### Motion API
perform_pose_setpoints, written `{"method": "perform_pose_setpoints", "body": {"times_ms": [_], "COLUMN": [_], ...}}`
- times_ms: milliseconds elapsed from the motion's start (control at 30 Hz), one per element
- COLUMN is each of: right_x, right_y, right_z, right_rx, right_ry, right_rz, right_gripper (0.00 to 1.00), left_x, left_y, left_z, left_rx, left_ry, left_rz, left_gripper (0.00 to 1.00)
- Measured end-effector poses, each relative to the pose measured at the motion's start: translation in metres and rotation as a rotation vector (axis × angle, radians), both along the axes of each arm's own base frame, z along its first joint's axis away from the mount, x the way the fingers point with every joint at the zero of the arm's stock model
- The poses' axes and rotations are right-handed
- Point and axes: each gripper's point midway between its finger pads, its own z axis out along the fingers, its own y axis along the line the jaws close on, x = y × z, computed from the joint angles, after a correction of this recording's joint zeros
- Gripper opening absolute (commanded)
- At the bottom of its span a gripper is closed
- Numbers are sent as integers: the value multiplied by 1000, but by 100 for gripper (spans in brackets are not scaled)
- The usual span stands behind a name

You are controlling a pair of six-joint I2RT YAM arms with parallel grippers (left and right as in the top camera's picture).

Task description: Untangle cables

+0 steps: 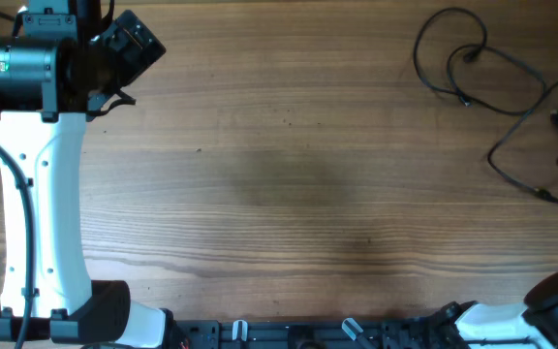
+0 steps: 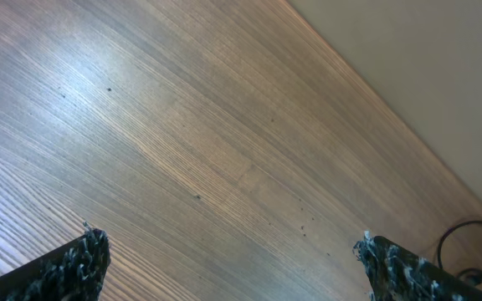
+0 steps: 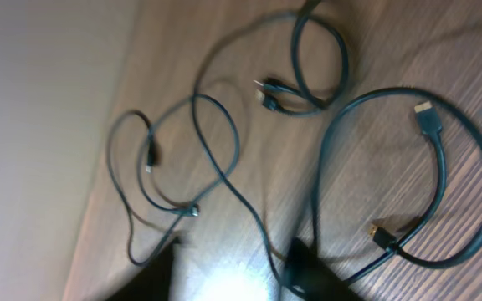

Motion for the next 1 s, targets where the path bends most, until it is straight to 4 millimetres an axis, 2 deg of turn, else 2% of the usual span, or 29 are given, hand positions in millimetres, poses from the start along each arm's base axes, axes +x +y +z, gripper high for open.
{"method": "perform_pose_setpoints", "body": {"times_ms": [67,167,233,300,400,533,633,700,733,767,800,933,1000], "right_x": [3,4,4,6,11,13,15,18,14,11,2,-28,-35], "right_y": [3,10,21,31,48,81,123,166,202,226,263,331,341], "right_z": [-12,-13,-9,-2,20,71,94,103,109,115,124,142,147], "right_rx": [36,47,62,62,25,-58,-90,-114,-126,-136,-160,-153,-140], "right_ry": [20,22,25,20,-12,-107,-180,-211,-223,-238,-260,-285,-281], "right_rz": [10,29,59,91,160,270,442,602,720,800,913,1059,1051], "right_gripper": [74,78,91,99,100,100,100,100,100,100,100,100,100], "left_x": [0,0,0,-1,-2,-2,-3,-3,-3,-3,-3,-3,-3], "left_y": [0,0,0,0,0,0,0,0,0,0,0,0,0], "left_z": [0,0,0,-1,-2,-2,-2,-2,-2,-2,-2,-2,-2], "left_rx": [0,0,0,1,1,1,1,1,1,1,1,1,1], "left_ry": [0,0,1,6,12,12,13,13,13,13,14,14,14], "left_rz": [0,0,0,0,0,0,0,0,0,0,0,0,0], "left_gripper": [100,100,100,100,100,100,100,100,100,100,100,100,100]}}
